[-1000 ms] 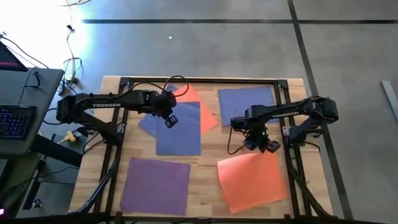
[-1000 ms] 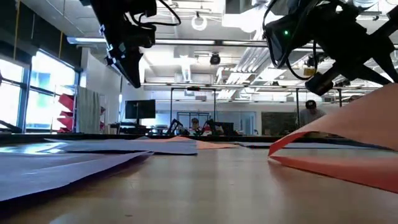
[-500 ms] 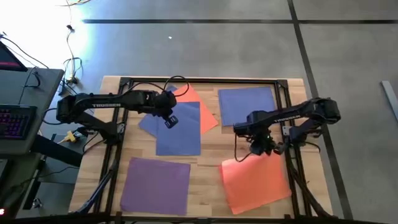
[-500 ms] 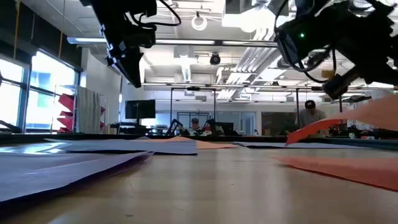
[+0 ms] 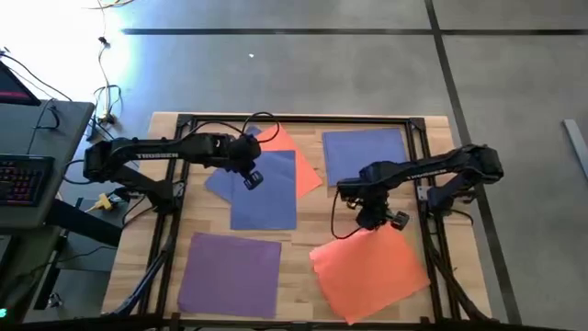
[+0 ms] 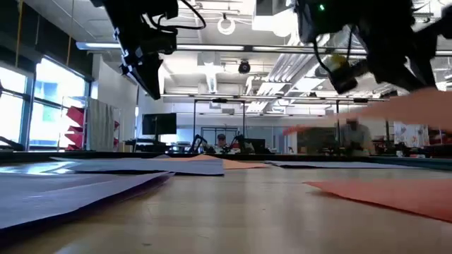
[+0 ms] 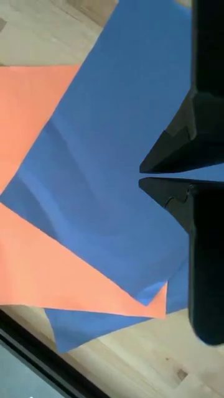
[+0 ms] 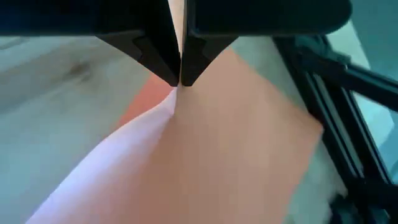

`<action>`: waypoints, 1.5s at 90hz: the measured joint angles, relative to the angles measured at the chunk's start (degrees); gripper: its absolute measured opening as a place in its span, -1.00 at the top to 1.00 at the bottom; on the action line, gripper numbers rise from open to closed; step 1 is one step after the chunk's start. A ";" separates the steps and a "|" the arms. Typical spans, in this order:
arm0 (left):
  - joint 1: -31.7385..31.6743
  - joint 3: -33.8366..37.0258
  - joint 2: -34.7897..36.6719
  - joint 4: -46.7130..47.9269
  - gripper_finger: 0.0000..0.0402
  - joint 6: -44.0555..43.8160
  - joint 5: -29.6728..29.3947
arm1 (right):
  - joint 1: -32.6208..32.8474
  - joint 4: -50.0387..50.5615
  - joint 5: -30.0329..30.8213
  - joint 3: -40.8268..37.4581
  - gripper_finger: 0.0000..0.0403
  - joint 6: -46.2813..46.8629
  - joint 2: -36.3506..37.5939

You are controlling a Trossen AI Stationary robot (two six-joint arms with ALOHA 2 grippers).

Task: Organize paper
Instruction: Stack the orange colored paper on top of the orange colored paper

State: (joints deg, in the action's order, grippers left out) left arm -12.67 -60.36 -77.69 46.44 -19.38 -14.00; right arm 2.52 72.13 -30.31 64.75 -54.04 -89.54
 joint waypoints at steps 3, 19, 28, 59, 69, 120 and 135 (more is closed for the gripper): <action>-0.02 0.00 0.00 0.00 1.00 0.00 0.23 | 0.01 0.64 -1.49 1.40 1.00 0.04 0.00; 0.00 0.00 0.00 0.01 1.00 -0.01 1.27 | 0.01 8.56 -8.64 6.07 1.00 -2.72 0.00; -0.02 0.00 0.00 0.00 1.00 0.02 1.25 | 0.01 12.90 -3.83 3.81 1.00 -6.26 -0.44; -0.01 0.00 0.00 0.00 1.00 -0.04 0.83 | 0.22 4.35 2.88 -6.84 1.00 -9.78 -0.57; 0.00 0.00 0.00 0.00 1.00 -0.07 0.83 | 0.25 -0.60 2.90 -7.68 1.00 -6.45 -0.57; -0.01 0.02 0.02 0.00 1.00 -0.98 0.78 | -3.73 -8.19 -3.17 -9.01 1.00 34.81 -0.57; 0.00 0.02 0.02 -0.02 1.00 -0.50 0.76 | -4.54 -5.76 -3.02 -9.01 1.00 35.29 -0.55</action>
State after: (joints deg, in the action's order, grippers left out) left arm -12.67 -60.34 -77.67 46.41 -19.88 -13.23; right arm -2.02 66.38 -33.33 55.75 -18.75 -90.08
